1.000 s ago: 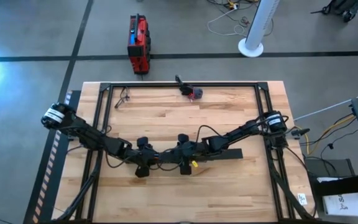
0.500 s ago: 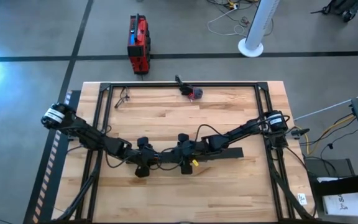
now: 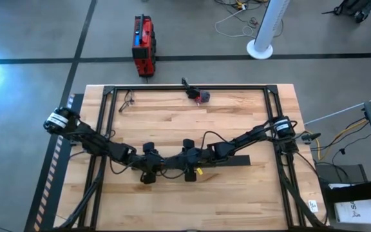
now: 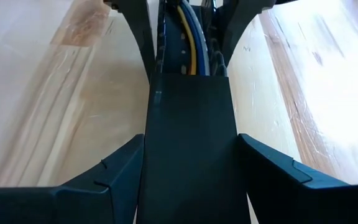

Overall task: Ziptie cables
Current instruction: Close the black cable duct

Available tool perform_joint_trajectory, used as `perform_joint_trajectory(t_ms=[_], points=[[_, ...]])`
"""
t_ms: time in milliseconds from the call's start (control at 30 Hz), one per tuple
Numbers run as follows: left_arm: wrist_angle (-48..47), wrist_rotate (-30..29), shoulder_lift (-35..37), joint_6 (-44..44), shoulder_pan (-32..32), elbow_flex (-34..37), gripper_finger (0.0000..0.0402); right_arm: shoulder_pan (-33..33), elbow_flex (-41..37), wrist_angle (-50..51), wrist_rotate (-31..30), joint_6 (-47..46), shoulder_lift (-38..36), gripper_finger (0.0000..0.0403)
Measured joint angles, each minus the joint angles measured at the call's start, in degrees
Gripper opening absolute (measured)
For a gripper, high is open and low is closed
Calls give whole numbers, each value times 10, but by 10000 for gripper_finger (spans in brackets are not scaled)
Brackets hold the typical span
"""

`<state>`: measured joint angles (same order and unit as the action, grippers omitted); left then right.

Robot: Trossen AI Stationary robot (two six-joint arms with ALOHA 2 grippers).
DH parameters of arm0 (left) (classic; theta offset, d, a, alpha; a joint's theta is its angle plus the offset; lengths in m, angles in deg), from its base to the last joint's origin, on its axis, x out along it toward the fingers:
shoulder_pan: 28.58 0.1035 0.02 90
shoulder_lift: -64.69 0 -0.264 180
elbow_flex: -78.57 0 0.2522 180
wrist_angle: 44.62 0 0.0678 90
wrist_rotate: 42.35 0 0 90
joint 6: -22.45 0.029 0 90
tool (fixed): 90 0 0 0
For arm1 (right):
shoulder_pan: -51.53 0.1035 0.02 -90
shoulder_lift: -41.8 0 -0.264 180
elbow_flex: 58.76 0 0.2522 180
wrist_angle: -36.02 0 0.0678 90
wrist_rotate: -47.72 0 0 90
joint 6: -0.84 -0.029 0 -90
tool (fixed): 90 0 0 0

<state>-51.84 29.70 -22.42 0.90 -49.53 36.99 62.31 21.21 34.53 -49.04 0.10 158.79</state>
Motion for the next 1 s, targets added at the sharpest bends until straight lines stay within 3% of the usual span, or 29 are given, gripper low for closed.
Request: perform_joint_trajectory(t_ms=[433,600,867,1000], points=[[-8,1,0,-2,0,5,224,1,8,24,29,20,-6,215],[15,-4,0,7,0,7,232,8,8,23,-63,-12,-5,216],[20,-4,0,5,0,5,226,7,8,26,-73,-18,-5,214],[26,-5,0,4,0,5,232,6,7,18,-37,-13,-5,214]])
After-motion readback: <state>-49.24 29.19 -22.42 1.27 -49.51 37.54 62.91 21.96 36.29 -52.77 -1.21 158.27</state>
